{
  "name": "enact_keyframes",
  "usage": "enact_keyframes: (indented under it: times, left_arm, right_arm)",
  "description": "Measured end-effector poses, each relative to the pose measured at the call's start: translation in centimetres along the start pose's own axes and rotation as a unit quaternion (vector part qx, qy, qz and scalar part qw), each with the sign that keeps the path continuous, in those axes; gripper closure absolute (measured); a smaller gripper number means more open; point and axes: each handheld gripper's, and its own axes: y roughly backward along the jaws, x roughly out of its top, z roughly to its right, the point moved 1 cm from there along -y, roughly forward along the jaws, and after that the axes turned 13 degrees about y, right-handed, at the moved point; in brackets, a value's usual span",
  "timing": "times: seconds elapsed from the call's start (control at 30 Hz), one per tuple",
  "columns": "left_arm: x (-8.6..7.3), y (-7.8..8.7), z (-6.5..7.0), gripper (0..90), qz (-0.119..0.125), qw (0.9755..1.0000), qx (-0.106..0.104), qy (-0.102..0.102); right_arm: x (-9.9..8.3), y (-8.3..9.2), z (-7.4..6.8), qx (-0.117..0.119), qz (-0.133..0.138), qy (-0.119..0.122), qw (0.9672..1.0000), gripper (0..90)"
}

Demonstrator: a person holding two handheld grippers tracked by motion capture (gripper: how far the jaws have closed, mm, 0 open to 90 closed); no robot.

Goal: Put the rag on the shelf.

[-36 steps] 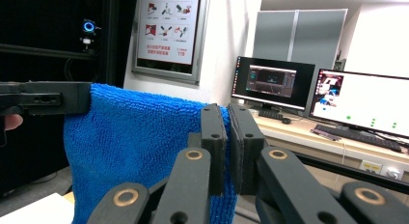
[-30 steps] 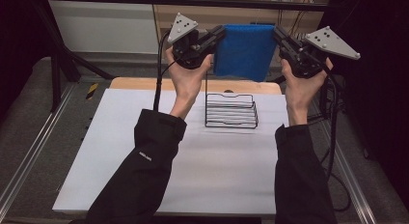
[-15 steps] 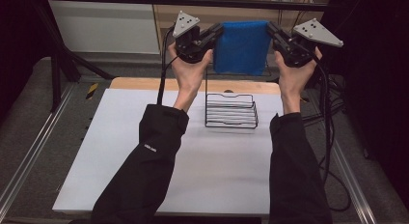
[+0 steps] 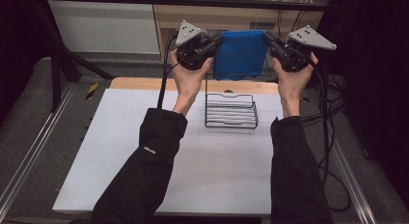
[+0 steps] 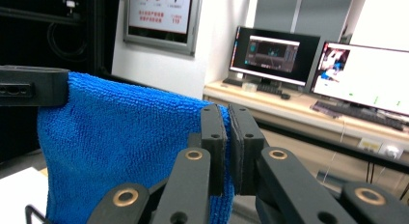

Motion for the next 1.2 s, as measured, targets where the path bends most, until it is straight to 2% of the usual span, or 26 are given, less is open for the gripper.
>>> enact_keyframes:
  times: [0.07,0.17,0.27,0.43,0.57,0.8,1.0,1.1,1.2]
  left_arm:
    - [-0.3,0.1,-0.1,84.0,-0.008,0.9999,0.005,-0.008]
    - [-0.7,0.3,-0.1,84.0,-0.012,0.9999,0.001,-0.009]
    - [-1.1,0.5,-0.1,83.9,-0.021,0.9997,-0.008,-0.003]
    - [-1.8,0.8,0.0,83.8,-0.03,0.9994,-0.015,-0.008]
    - [-2.4,0.9,-0.2,83.7,-0.041,0.9991,-0.013,-0.005]
    - [-2.7,1.4,-0.3,83.6,-0.049,0.9987,-0.016,-0.008]
    - [-3.0,1.9,-0.2,83.0,-0.06,0.9978,-0.027,-0.012]
    - [-3.0,2.0,0.0,82.5,-0.069,0.9972,-0.018,-0.021]
    - [-3.2,2.1,0.0,82.5,-0.077,0.9967,-0.018,-0.019]
  right_arm:
    - [-0.3,0.2,-0.1,0.004,-0.01,-0.002,0.9999,86.4]
    - [-0.6,0.5,-0.3,0.012,-0.016,0.0,0.9998,86.4]
    - [-0.8,0.9,-0.4,0.02,-0.022,-0.001,0.9996,86.3]
    - [-1.3,1.4,-0.6,0.029,-0.033,-0.007,0.999,86.3]
    - [-1.6,1.7,-0.8,0.039,-0.04,-0.006,0.9984,86.2]
    - [-1.8,2.1,-1.1,0.056,-0.05,-0.001,0.9971,86.0]
    - [-2.1,2.8,-1.4,0.067,-0.054,-0.001,0.9963,85.9]
    - [-2.3,3.0,-1.5,0.074,-0.059,0.001,0.9955,85.8]
    - [-2.4,3.2,-1.7,0.078,-0.064,0.007,0.9949,85.8]
